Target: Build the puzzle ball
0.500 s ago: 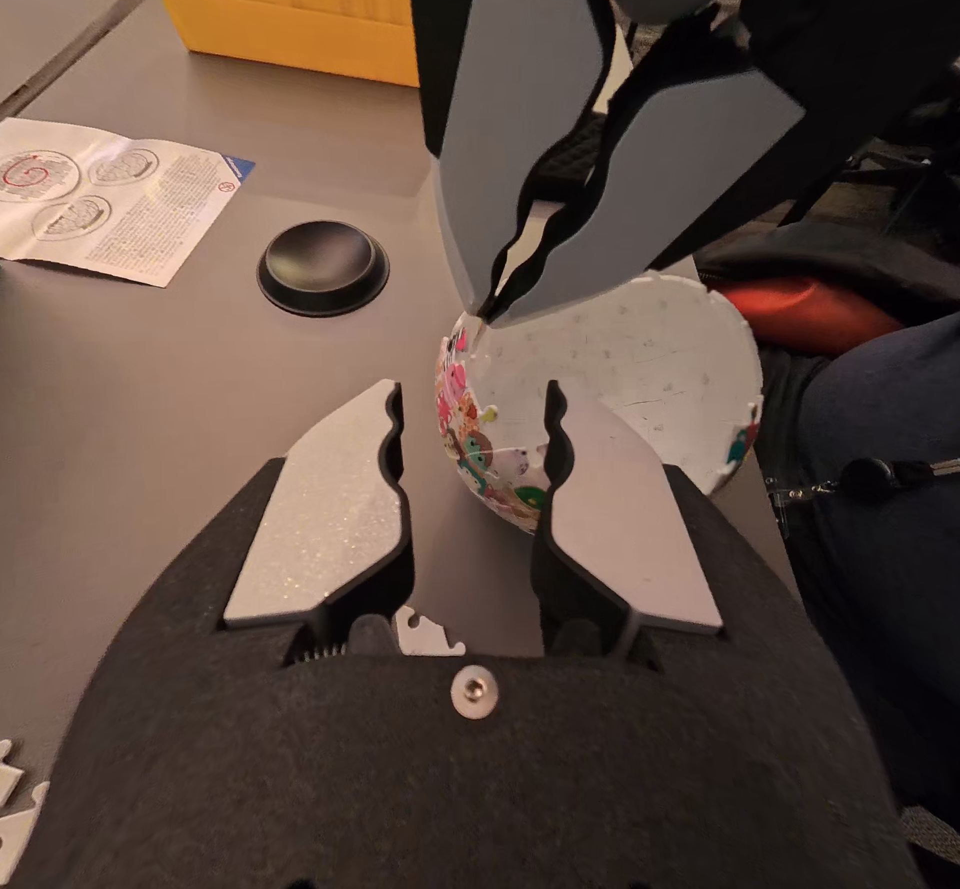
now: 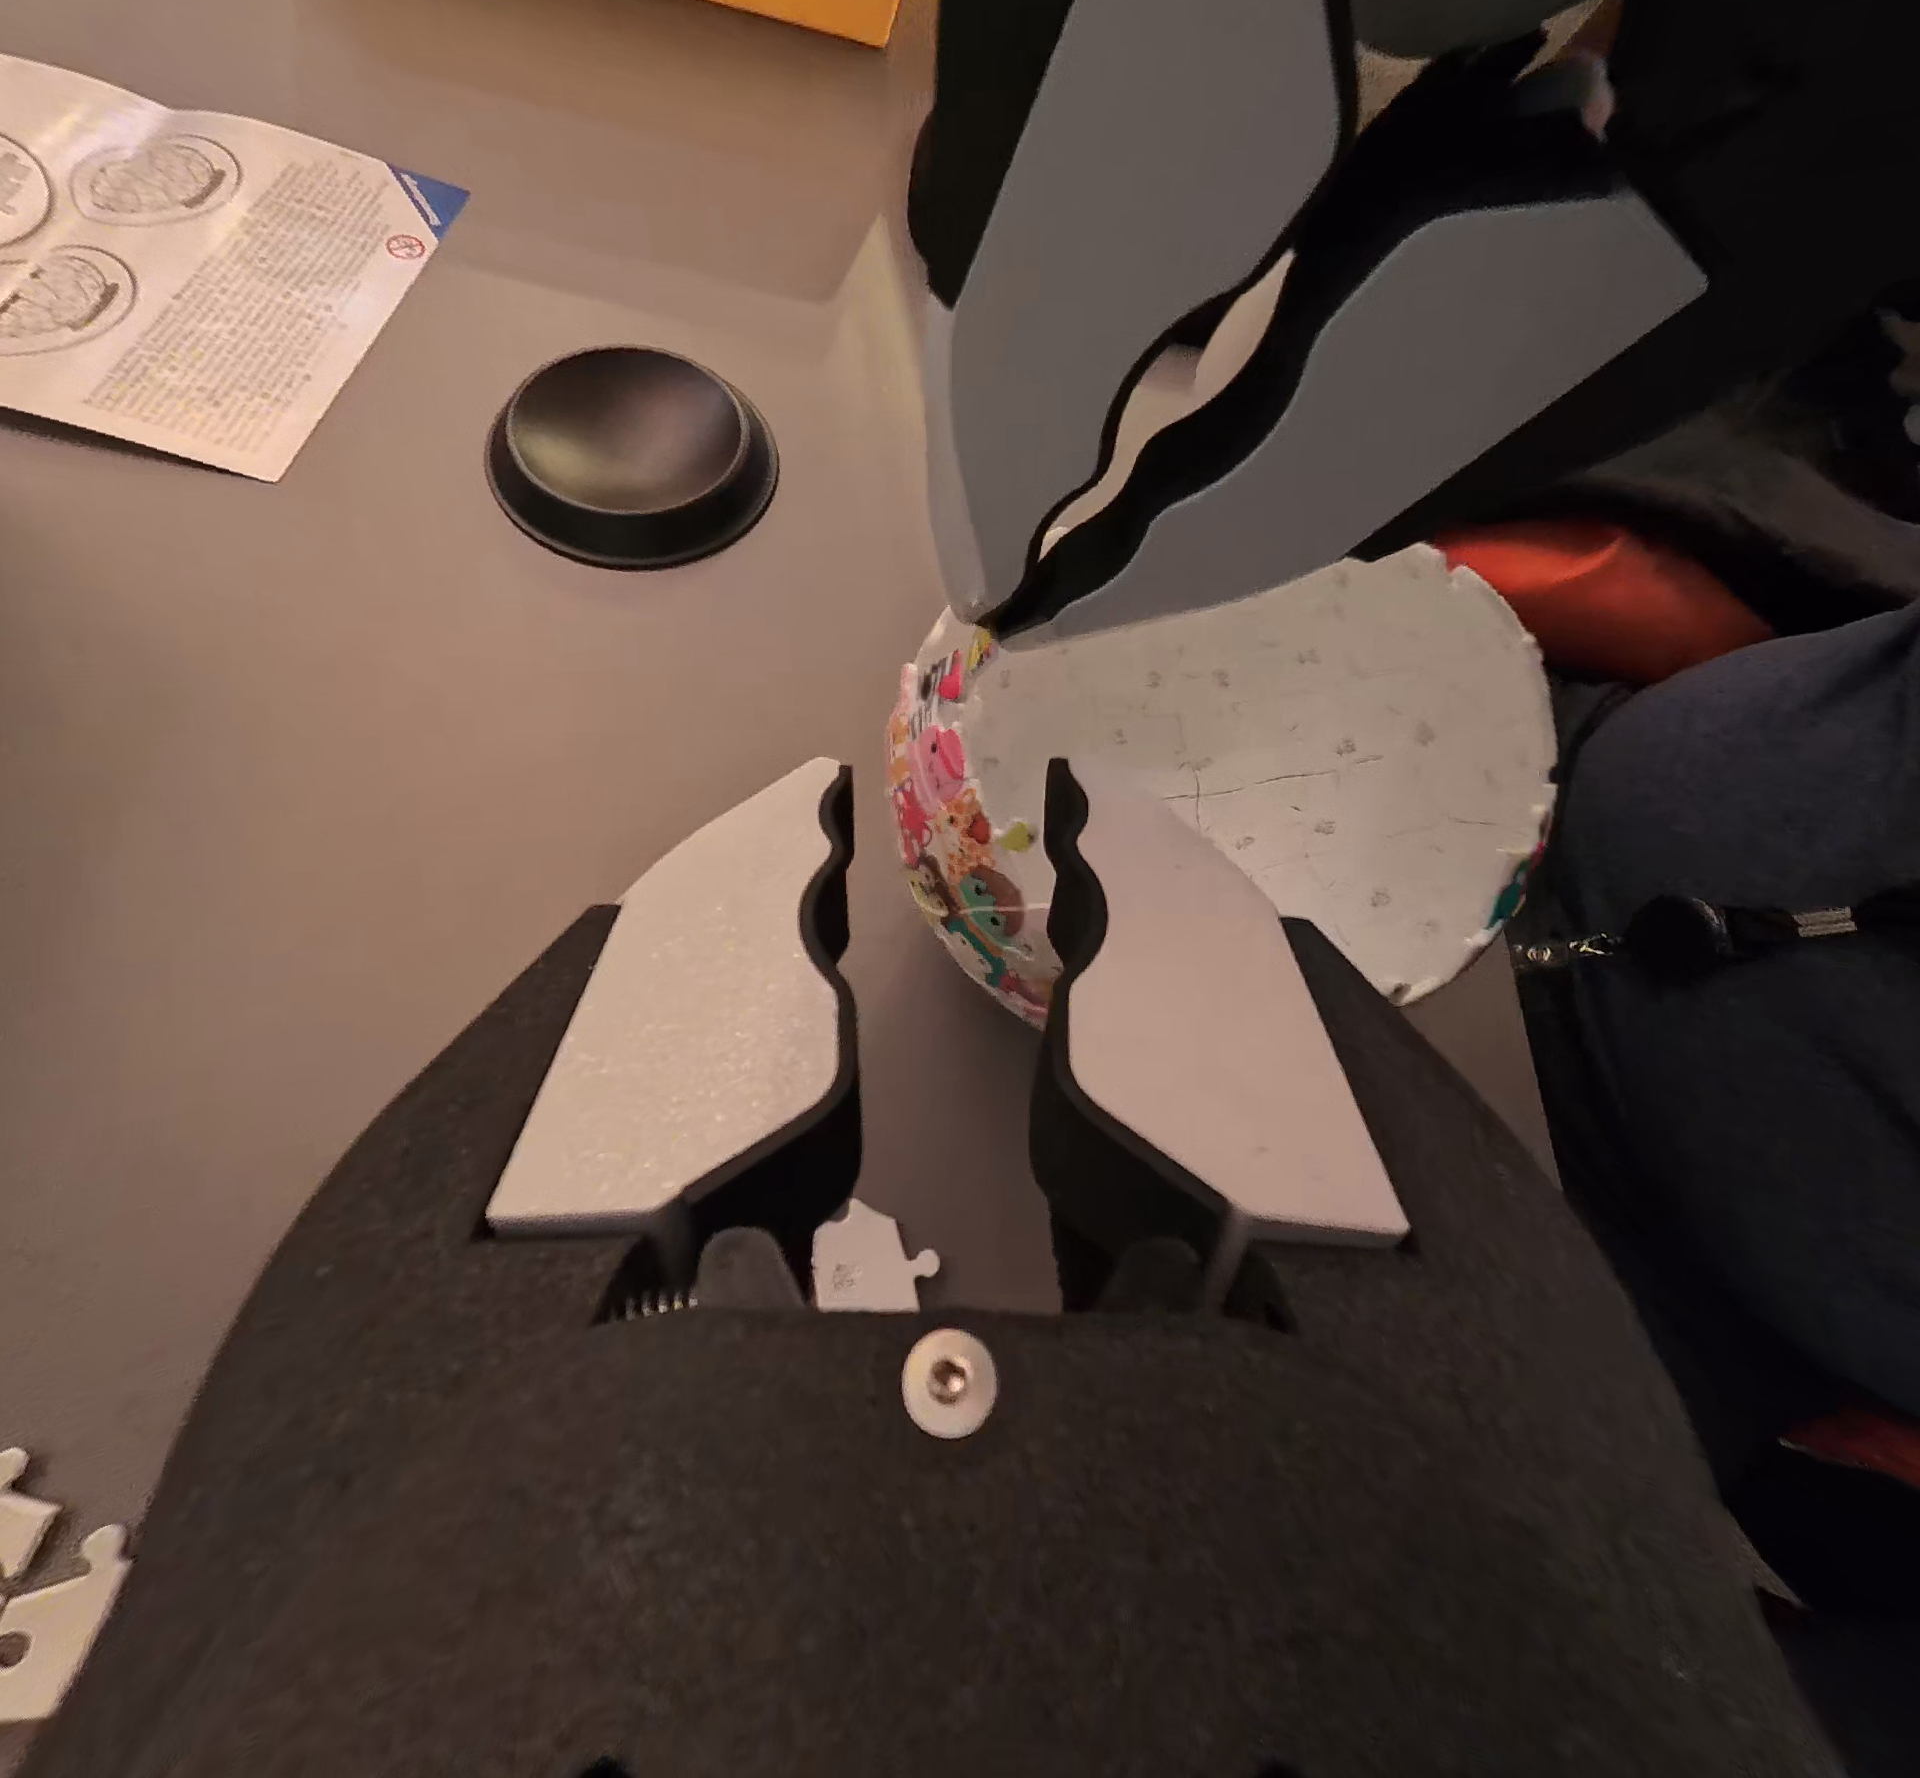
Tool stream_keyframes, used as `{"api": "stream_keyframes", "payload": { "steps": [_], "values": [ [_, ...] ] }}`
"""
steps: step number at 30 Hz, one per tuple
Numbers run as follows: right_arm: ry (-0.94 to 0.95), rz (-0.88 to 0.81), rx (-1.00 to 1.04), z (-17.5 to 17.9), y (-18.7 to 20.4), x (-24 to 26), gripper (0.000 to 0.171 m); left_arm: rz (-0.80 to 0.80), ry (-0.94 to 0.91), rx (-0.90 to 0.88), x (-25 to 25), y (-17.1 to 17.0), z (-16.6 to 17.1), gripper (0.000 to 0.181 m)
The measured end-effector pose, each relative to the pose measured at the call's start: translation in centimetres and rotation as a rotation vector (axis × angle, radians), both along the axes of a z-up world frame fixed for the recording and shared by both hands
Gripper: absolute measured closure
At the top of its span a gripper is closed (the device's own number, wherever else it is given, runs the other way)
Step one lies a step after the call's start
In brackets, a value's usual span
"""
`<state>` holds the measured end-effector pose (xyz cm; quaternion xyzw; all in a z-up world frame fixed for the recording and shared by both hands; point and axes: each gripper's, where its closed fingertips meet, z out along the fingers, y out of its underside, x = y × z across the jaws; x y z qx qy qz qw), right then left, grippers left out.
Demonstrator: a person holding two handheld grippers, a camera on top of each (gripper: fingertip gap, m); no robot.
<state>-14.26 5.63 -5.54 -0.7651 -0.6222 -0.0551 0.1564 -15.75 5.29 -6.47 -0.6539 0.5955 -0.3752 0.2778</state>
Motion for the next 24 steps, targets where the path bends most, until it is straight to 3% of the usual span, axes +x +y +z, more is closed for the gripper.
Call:
{"api": "stream_keyframes", "payload": {
  "steps": [17, 24],
  "values": [
    [0.131, -0.03, 0.001, -0.7, 0.9, 1.3, 0.168, -0.057, 0.127, -0.061, 2.3, 1.0, -0.2, 0.143],
    [0.231, -0.048, -0.02, -0.6, 1.0, 1.3, 0.168, -0.049, 0.152, -0.08, 2.1, 1.4, -0.6, 0.155]
  ]
}}
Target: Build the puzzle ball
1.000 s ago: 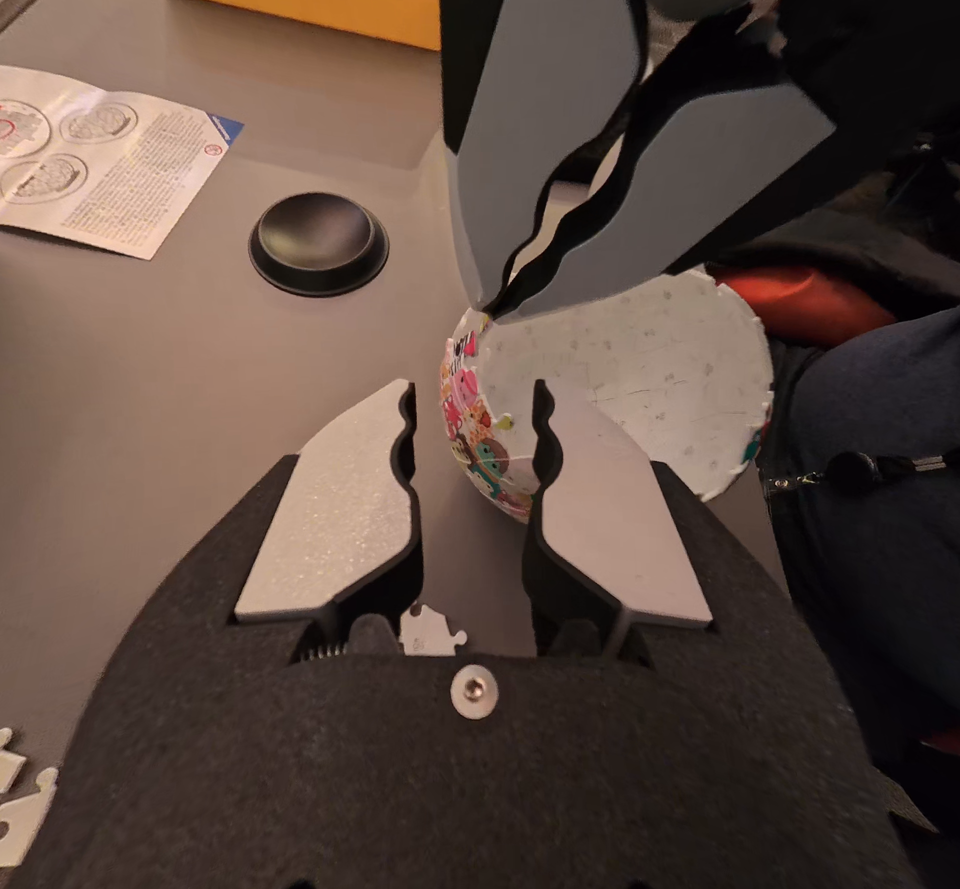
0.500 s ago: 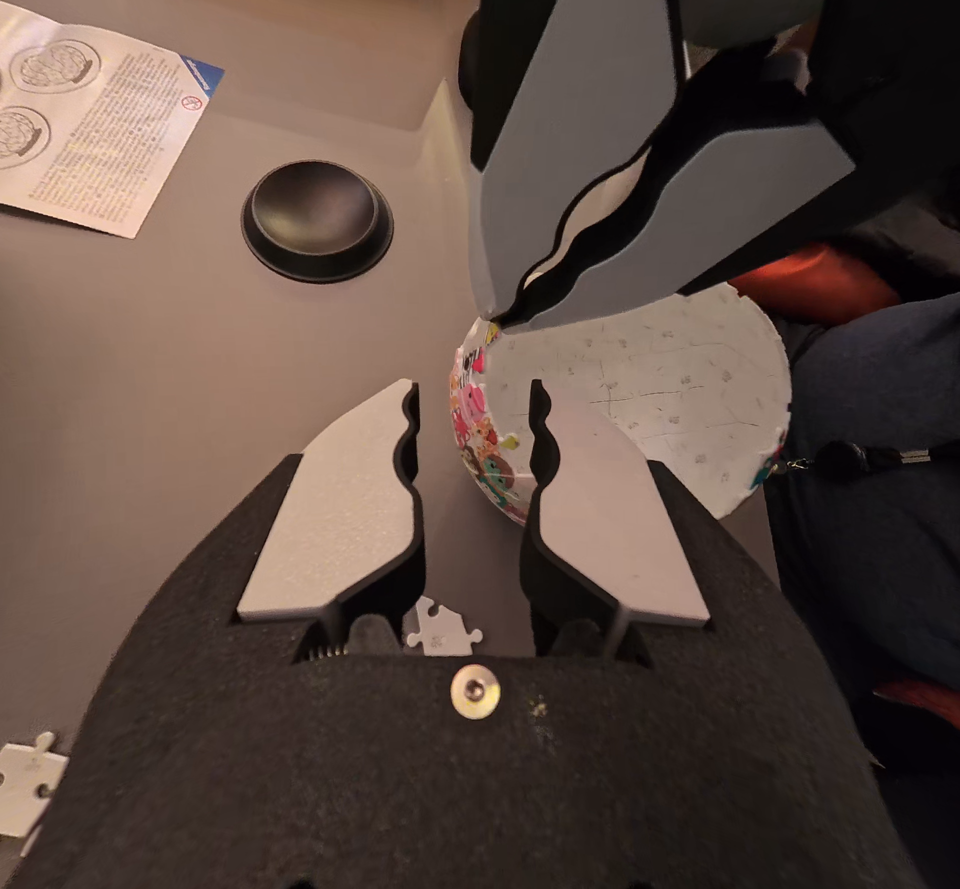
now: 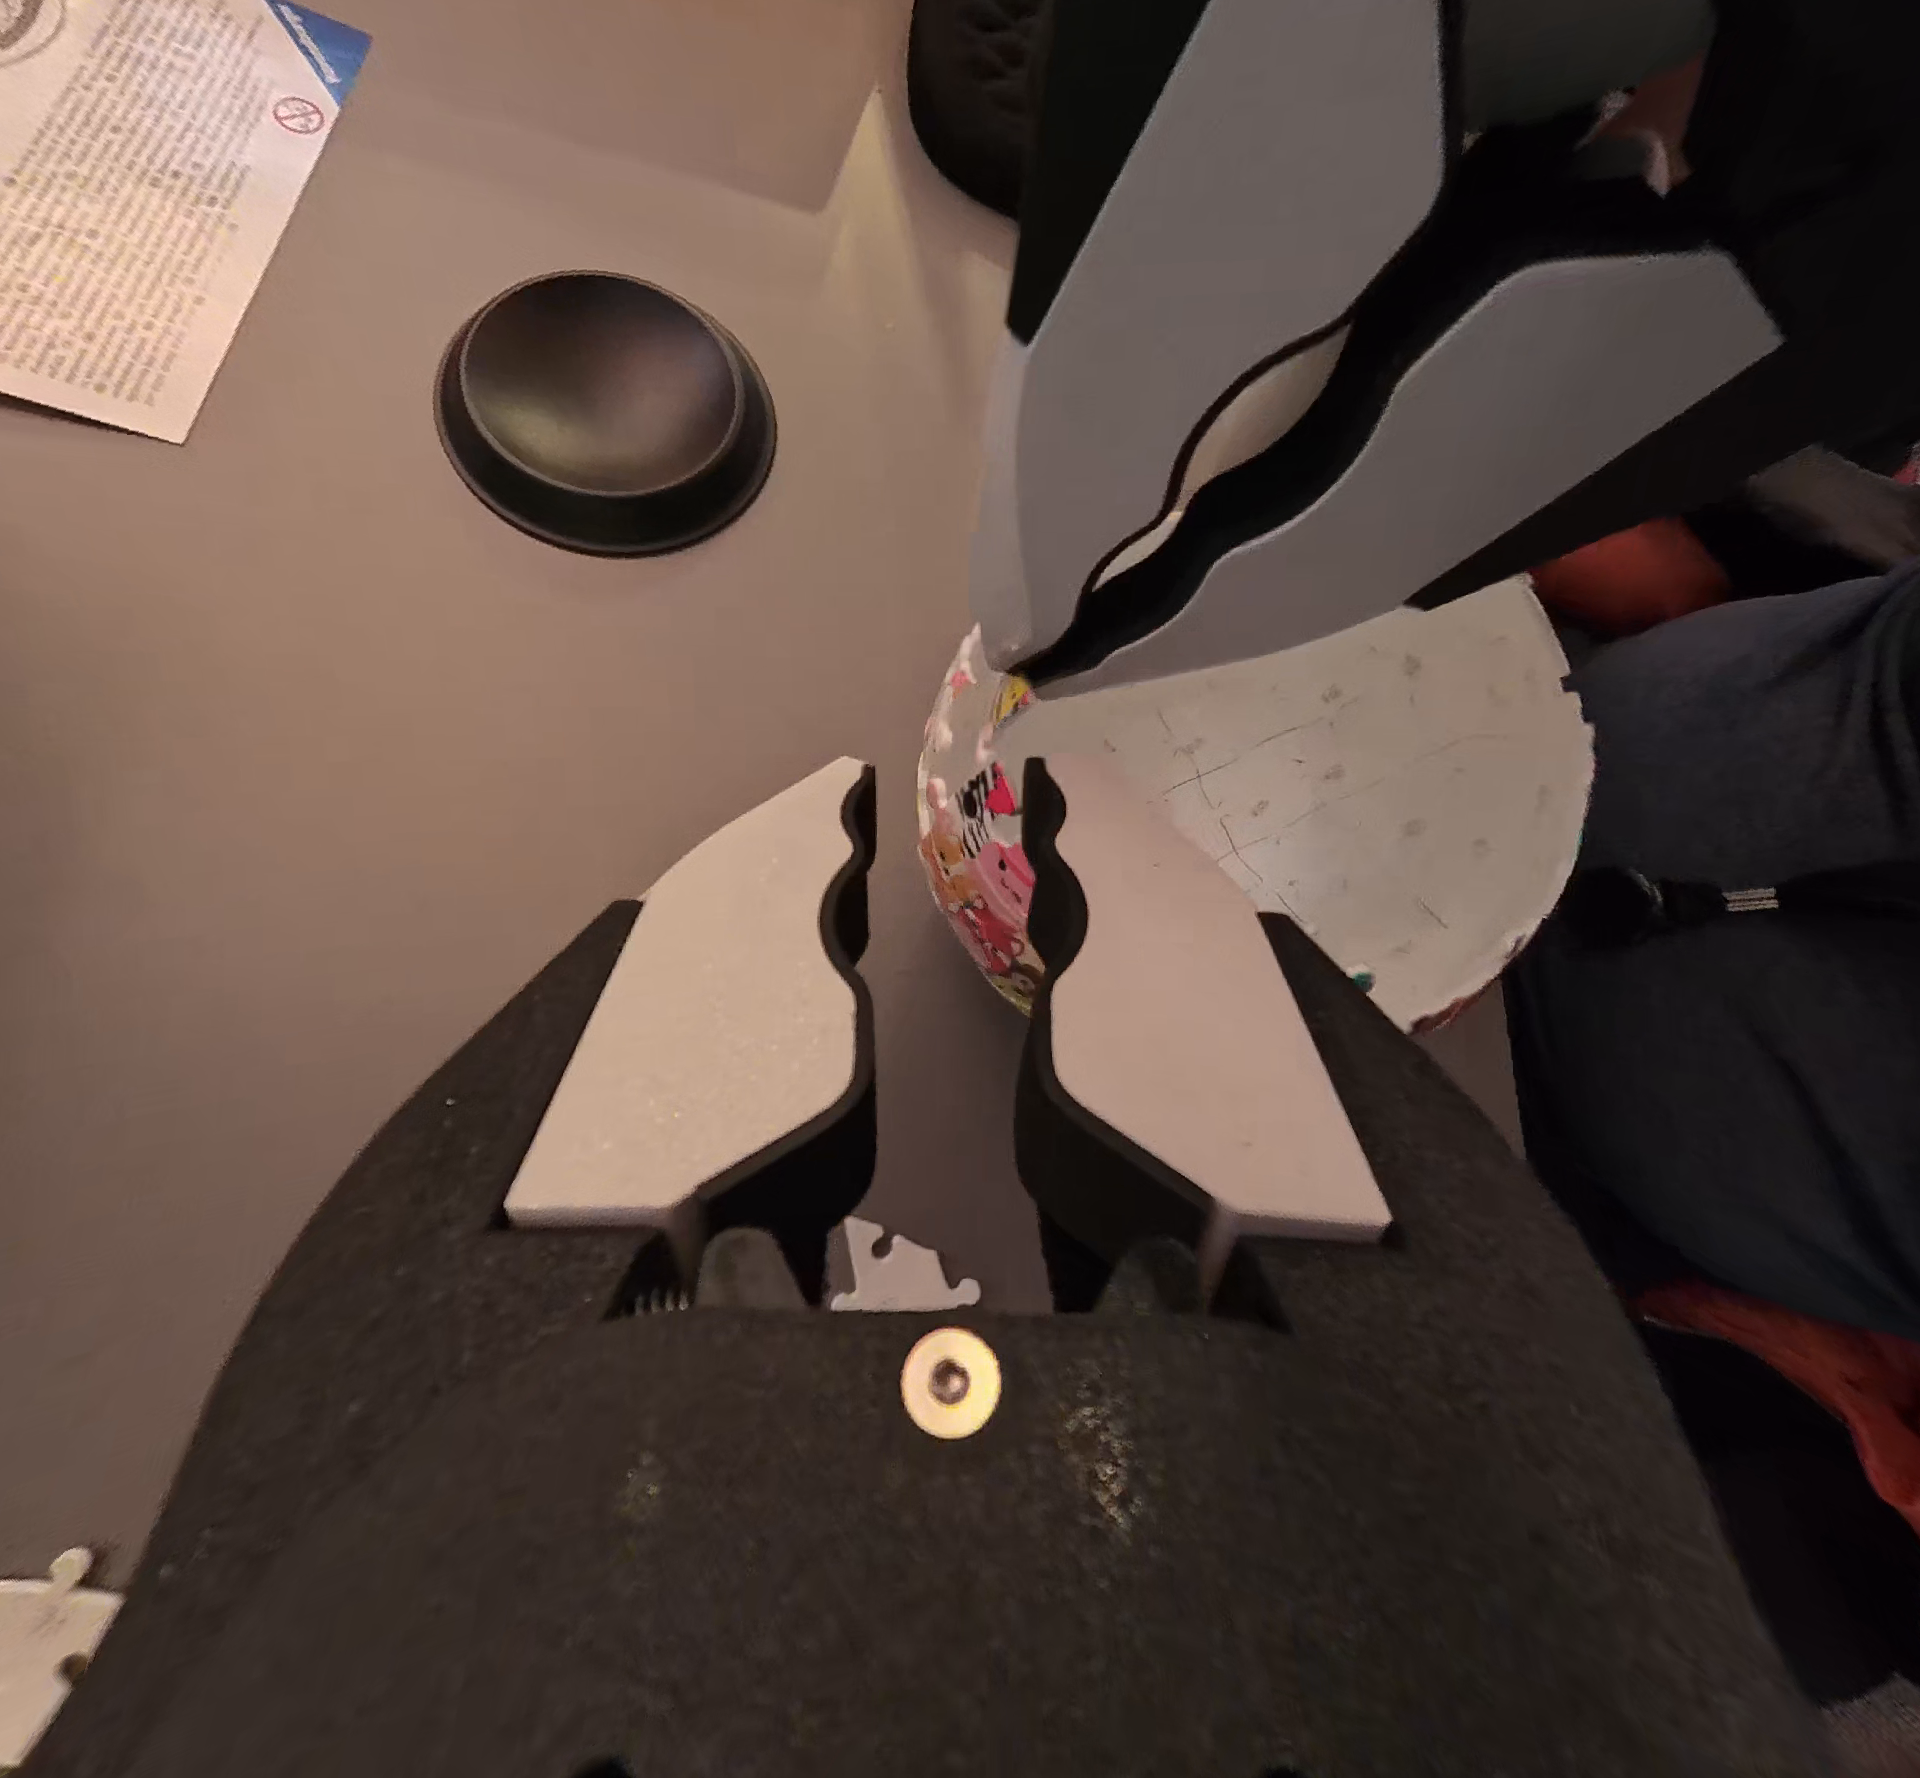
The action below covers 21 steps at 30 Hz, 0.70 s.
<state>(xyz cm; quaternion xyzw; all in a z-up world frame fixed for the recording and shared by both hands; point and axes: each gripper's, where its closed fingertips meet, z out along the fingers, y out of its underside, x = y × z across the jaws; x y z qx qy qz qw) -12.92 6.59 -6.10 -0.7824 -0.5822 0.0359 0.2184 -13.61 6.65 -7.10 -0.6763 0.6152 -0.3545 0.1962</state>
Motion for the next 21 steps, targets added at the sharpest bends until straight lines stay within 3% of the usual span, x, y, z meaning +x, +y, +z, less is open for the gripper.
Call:
{"api": "stream_keyframes", "payload": {
  "steps": [12, 21],
  "values": [
    [0.113, 0.013, -0.036, -0.01, -0.01, -0.87, 0.168, -0.01, -0.012, -0.053, -0.55, 0.09, -0.06, 0.155],
    [0.056, 0.009, -0.001, -0.58, 0.2, -0.11, 0.168, -0.073, 0.039, -0.01, -0.15, -0.2, -0.84, 0.146]
  ]
}}
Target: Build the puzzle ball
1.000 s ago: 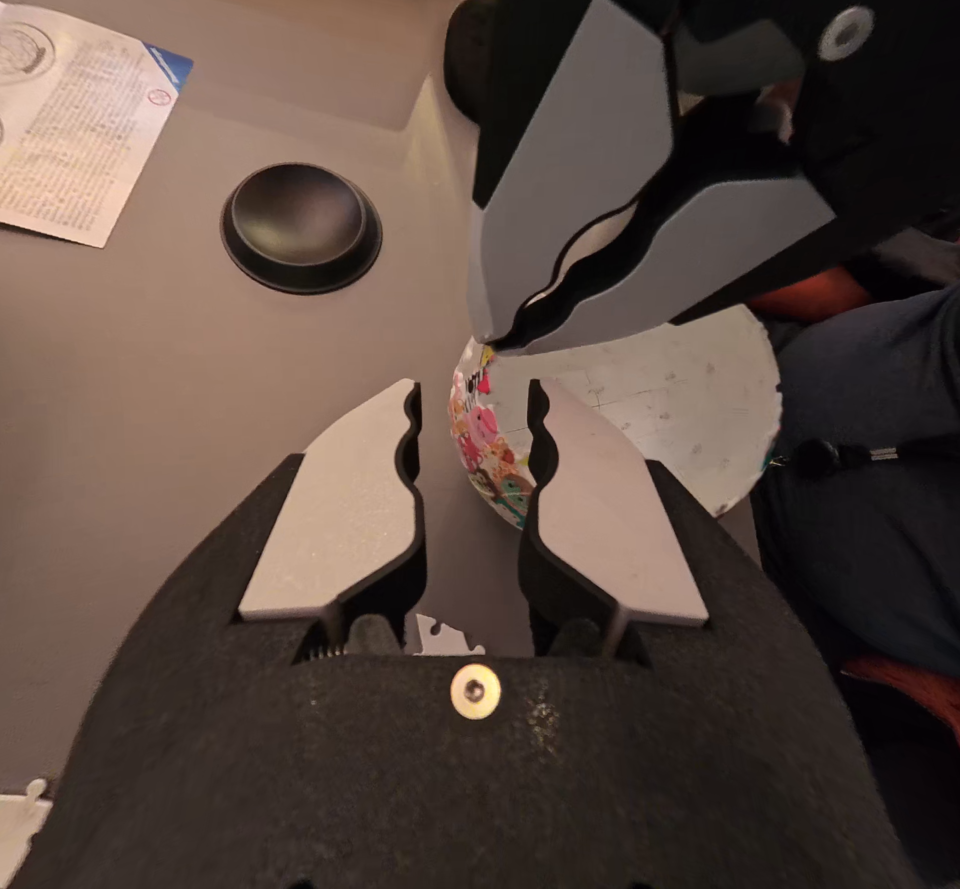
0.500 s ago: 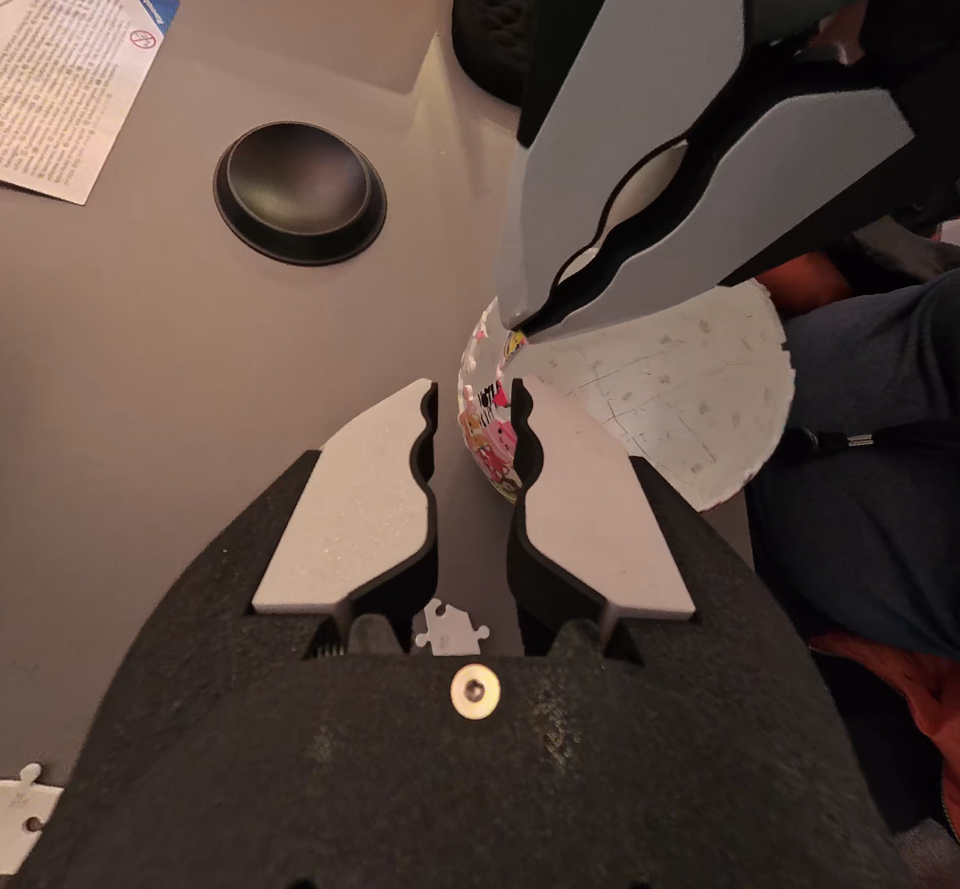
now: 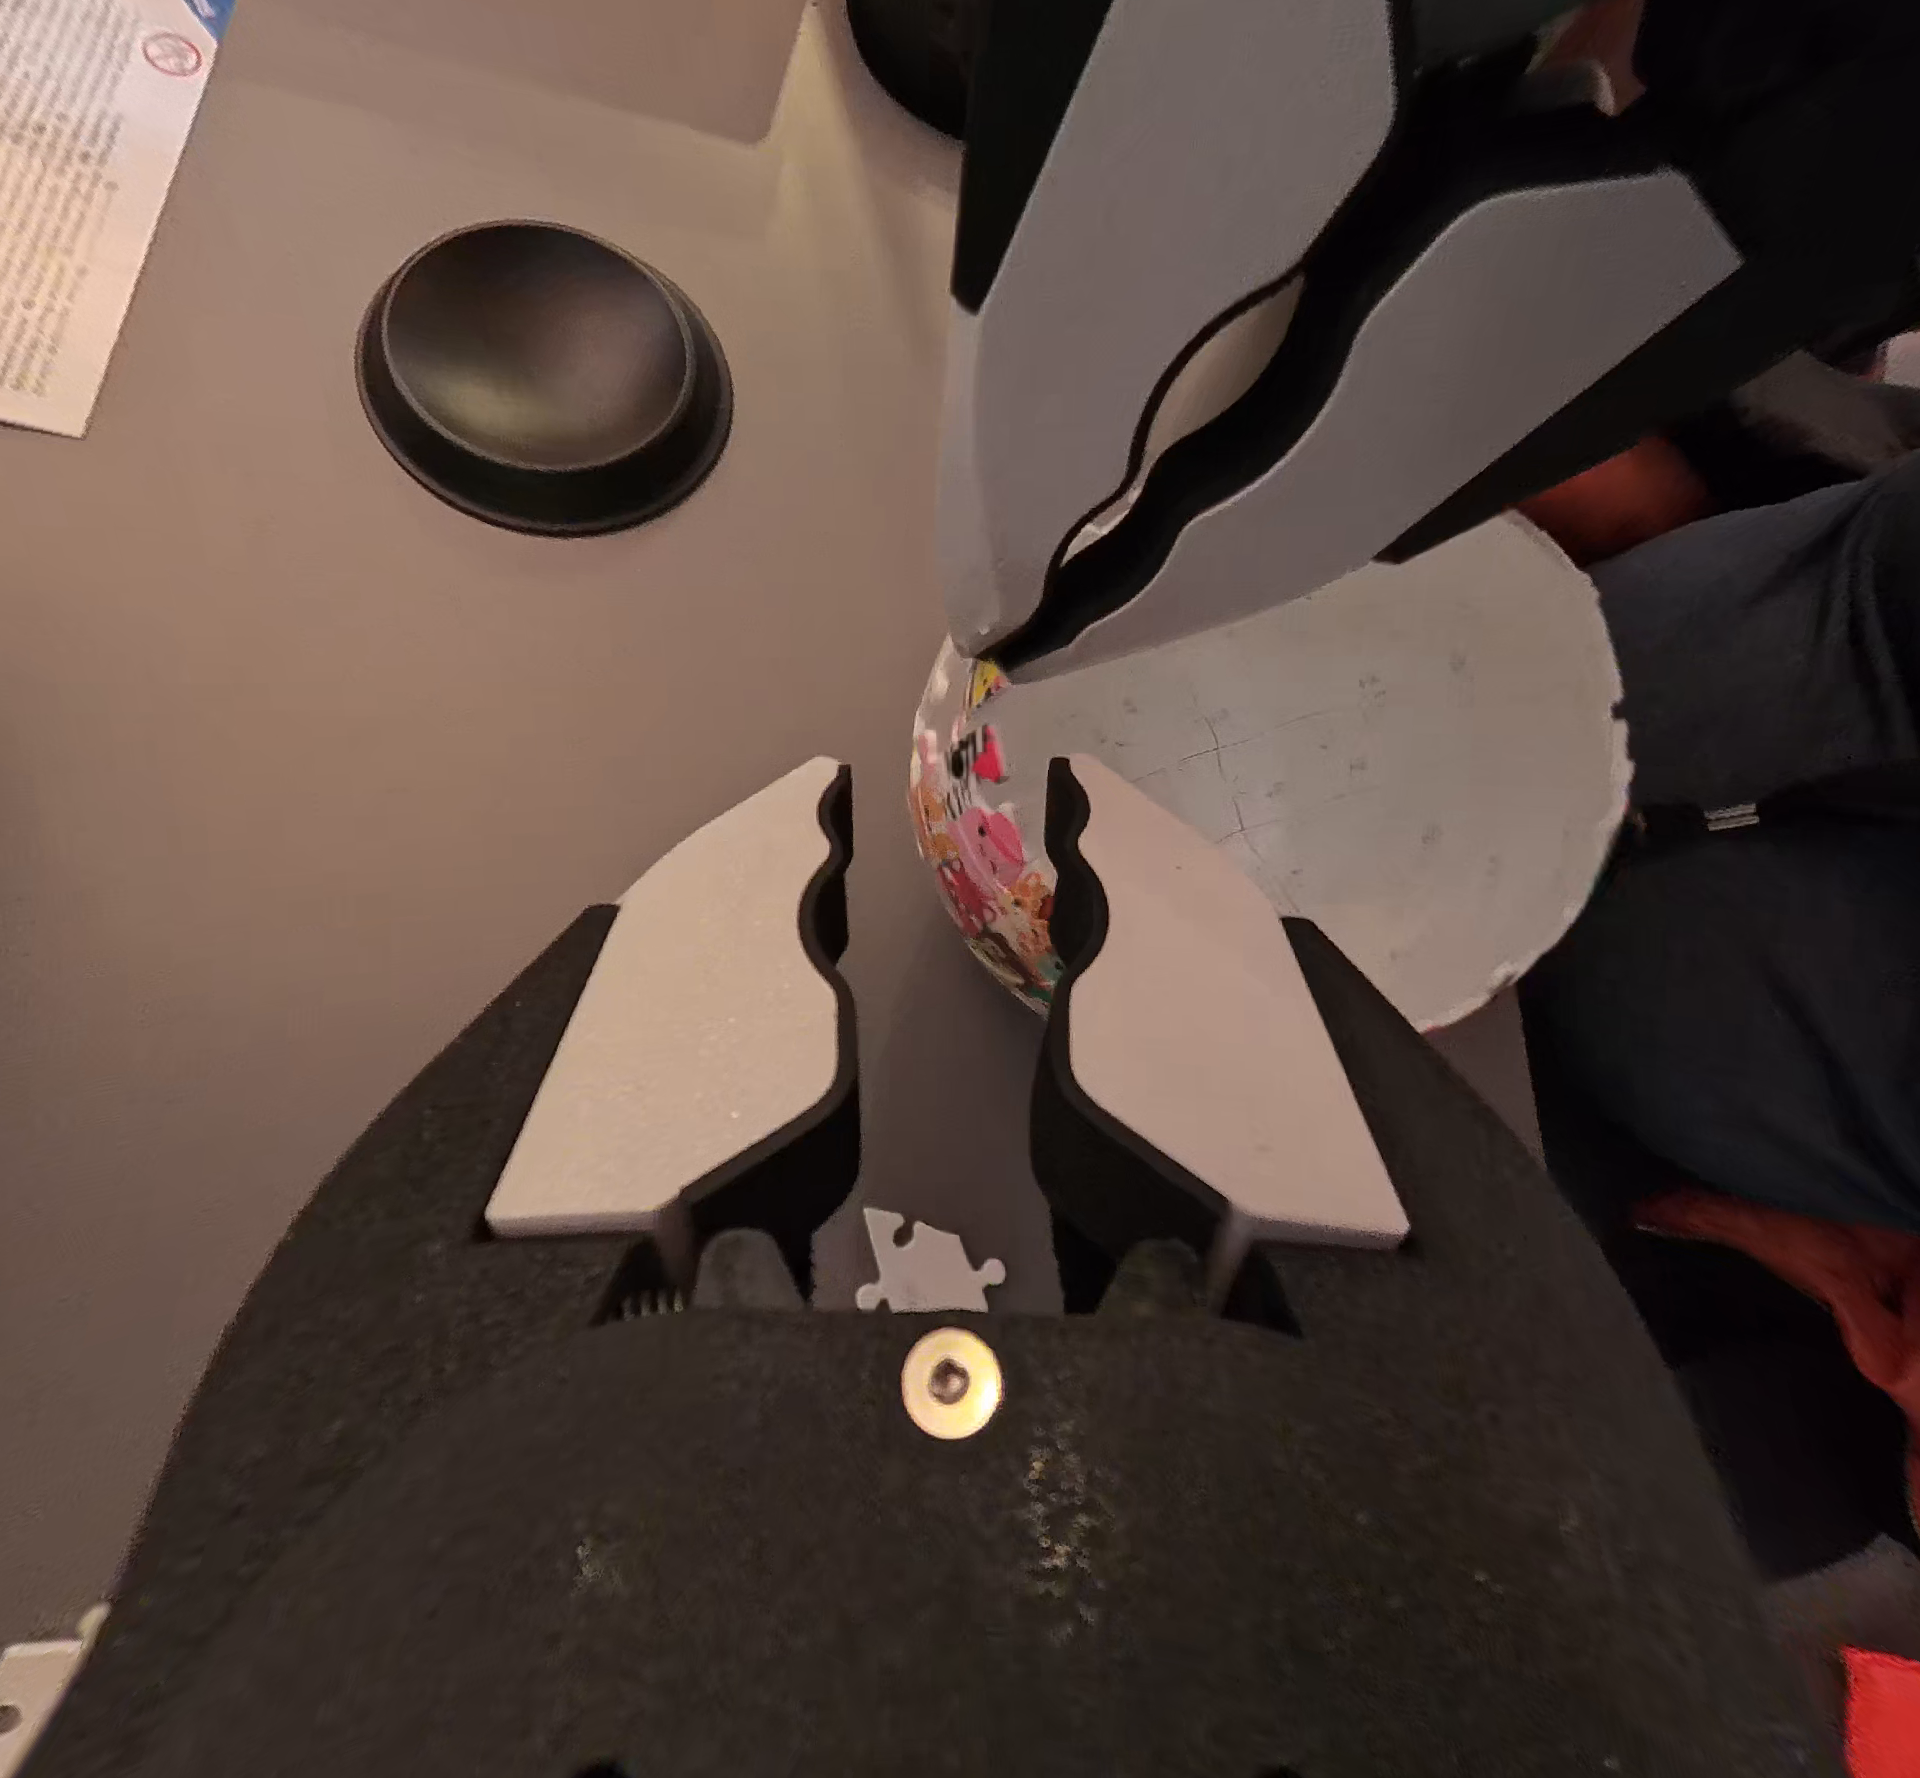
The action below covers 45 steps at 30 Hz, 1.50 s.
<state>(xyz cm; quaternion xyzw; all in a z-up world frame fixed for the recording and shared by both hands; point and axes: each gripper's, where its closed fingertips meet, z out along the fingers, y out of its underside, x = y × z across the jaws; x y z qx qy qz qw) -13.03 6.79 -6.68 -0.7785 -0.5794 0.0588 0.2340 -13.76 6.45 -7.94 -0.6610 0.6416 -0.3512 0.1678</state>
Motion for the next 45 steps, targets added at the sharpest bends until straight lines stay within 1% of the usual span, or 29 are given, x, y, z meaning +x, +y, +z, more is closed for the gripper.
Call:
{"api": "stream_keyframes", "payload": {
  "steps": [4, 11, 17, 20, 25, 34, 41, 45],
  "values": [
    [-0.024, -0.001, 0.017, 0.1, 0.2, 0.2, 0.168, -0.02, 0.011, 0.05, 0.7, 0.2, 0.0, 0.144],
    [0.005, 0.005, -0.006, 0.0, 0.3, 0.2, 0.168, -0.029, 0.088, 0.065, 0.4, 0.5, -0.8, 0.146],
    [-0.006, 0.011, -0.015, -0.5, 0.3, 0.5, 0.168, -0.054, 0.15, 0.089, 0.3, 0.7, -1.2, 0.145],
    [-0.012, 0.011, -0.009, -0.5, 0.4, 0.6, 0.168, -0.07, 0.173, 0.098, 0.6, 0.8, -1.2, 0.149],
    [-0.034, 0.014, -0.007, -0.8, 0.5, 1.1, 0.168, -0.096, 0.23, 0.121, 0.9, 0.9, -1.6, 0.149],
    [-0.019, 0.011, -0.012, -1.0, 0.6, 1.8, 0.168, -0.101, 0.219, 0.08, 1.8, 0.9, -1.4, 0.146],
    [0.0, 0.015, -0.007, -1.2, 0.6, 2.1, 0.168, -0.123, 0.229, 0.06, 1.9, 0.6, -1.4, 0.15],
    [0.012, 0.05, -0.006, -1.4, 0.4, 1.9, 0.168, -0.126, 0.217, 0.034, 2.2, 0.4, -1.3, 0.151]
  ]
}}
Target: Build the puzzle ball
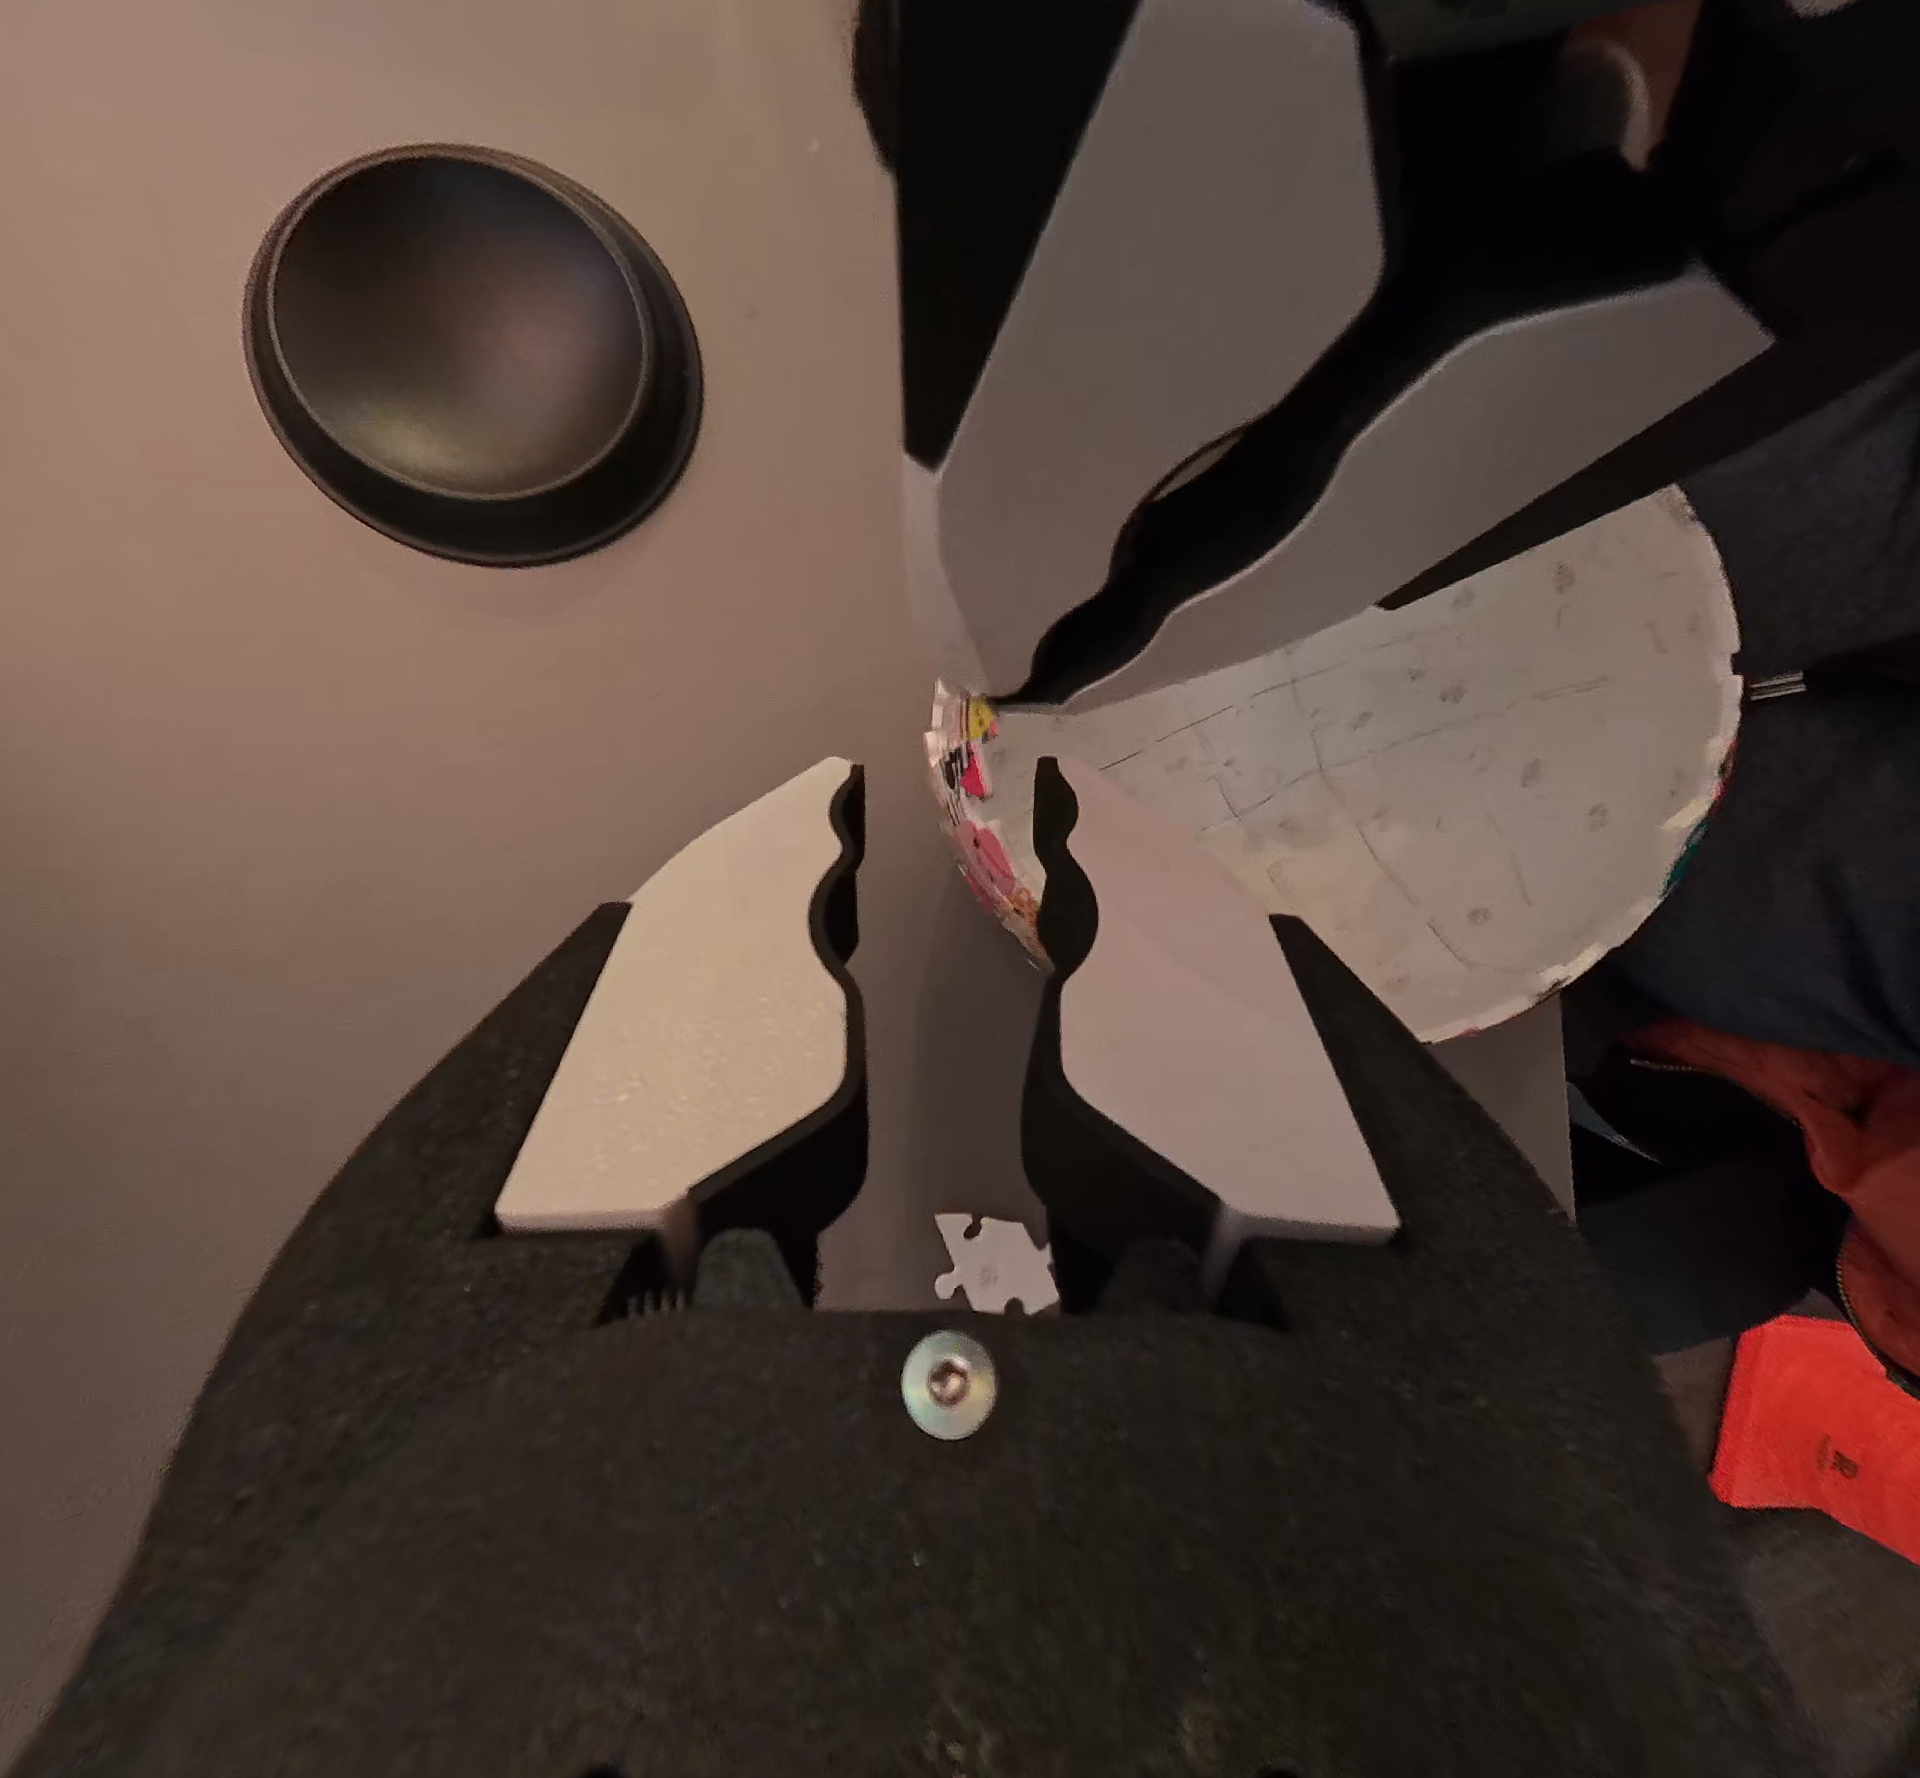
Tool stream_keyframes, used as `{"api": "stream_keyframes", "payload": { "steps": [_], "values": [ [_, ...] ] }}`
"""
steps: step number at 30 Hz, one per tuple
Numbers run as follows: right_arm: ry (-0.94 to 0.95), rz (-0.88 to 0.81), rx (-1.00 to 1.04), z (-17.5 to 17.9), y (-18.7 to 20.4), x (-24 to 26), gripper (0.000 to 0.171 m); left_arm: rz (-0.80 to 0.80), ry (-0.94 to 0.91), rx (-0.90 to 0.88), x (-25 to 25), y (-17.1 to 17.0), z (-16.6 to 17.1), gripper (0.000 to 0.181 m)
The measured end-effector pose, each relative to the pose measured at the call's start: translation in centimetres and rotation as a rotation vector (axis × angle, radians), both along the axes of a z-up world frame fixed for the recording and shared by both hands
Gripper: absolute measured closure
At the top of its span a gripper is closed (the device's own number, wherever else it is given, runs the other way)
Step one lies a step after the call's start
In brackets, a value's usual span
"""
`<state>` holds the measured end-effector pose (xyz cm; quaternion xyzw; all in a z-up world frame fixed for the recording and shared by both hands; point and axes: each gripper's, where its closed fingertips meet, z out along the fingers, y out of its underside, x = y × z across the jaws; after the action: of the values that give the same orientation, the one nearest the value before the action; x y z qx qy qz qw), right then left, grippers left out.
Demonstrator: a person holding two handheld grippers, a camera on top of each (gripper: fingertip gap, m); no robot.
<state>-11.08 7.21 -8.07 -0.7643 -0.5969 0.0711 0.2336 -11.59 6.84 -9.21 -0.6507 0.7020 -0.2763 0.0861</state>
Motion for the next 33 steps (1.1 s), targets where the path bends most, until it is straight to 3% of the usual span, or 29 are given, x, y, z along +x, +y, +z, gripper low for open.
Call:
{"api": "stream_keyframes", "payload": {
  "steps": [5, 23, 33],
  "values": [
    [0.002, 0.02, 0.026, -0.19, 0.29, 0.09, 0.168, -0.019, -0.019, -0.023, 0.14, -0.43, 0.17, 0.163],
    [0.07, -0.003, 0.003, -0.34, 0.65, 0.43, 0.168, 0.021, -0.006, -0.101, 0.36, 0.21, -0.09, 0.149],
    [0.087, -0.053, -0.015, -0.39, 0.61, 0.56, 0.168, 0.013, 0.12, -0.093, -0.23, 0.28, -0.64, 0.159]
  ]
}}
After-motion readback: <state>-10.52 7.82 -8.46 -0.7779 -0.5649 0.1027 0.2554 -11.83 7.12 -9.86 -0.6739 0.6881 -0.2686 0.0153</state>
